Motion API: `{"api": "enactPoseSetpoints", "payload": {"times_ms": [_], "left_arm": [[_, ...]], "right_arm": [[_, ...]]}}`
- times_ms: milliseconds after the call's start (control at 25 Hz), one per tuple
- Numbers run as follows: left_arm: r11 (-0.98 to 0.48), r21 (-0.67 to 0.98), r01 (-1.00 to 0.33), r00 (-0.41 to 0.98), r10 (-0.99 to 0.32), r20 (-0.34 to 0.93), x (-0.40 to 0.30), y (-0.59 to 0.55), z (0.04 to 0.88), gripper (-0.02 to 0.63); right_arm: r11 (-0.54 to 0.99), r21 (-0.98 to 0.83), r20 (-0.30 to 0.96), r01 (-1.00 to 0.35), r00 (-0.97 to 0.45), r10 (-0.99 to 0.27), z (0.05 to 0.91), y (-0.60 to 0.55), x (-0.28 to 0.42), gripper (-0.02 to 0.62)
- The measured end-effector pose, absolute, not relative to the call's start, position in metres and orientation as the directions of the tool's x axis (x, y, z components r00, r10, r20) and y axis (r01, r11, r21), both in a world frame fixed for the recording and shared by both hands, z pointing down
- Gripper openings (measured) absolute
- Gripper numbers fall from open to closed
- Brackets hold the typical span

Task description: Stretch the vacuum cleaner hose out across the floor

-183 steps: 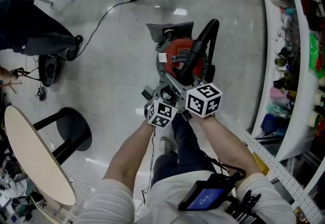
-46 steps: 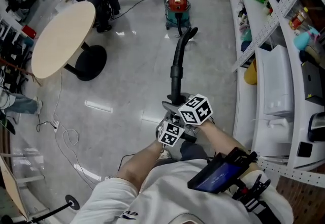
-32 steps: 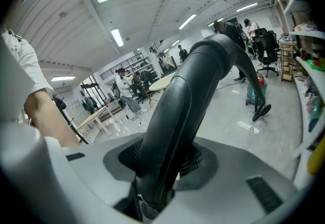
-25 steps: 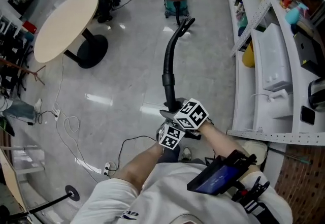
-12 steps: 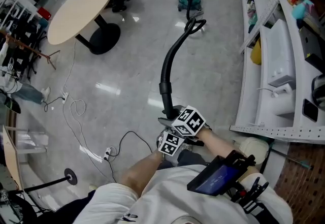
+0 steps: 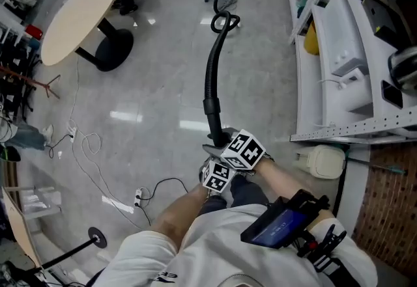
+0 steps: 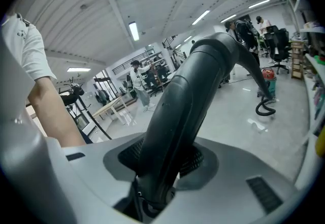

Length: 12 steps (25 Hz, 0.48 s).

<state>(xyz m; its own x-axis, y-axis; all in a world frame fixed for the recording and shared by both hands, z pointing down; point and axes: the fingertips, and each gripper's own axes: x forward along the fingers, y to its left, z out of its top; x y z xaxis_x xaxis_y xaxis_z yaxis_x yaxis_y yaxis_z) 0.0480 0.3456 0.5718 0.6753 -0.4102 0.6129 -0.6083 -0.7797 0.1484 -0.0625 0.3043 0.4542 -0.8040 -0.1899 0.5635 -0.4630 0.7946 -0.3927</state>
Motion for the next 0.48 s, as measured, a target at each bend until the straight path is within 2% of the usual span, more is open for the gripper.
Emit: {"api": "enactPoseSetpoints", "payload": {"times_ms": [480], "left_arm": [[-0.935, 0.165, -0.313, 0.815, -0.175, 0.553, 0.058, 0.464, 0.564, 0.124]], "right_arm": [[0.640, -0.326, 0.607, -0.696, -0.673, -0.423, 0.450, 0.393, -0.046, 0.146]]}}
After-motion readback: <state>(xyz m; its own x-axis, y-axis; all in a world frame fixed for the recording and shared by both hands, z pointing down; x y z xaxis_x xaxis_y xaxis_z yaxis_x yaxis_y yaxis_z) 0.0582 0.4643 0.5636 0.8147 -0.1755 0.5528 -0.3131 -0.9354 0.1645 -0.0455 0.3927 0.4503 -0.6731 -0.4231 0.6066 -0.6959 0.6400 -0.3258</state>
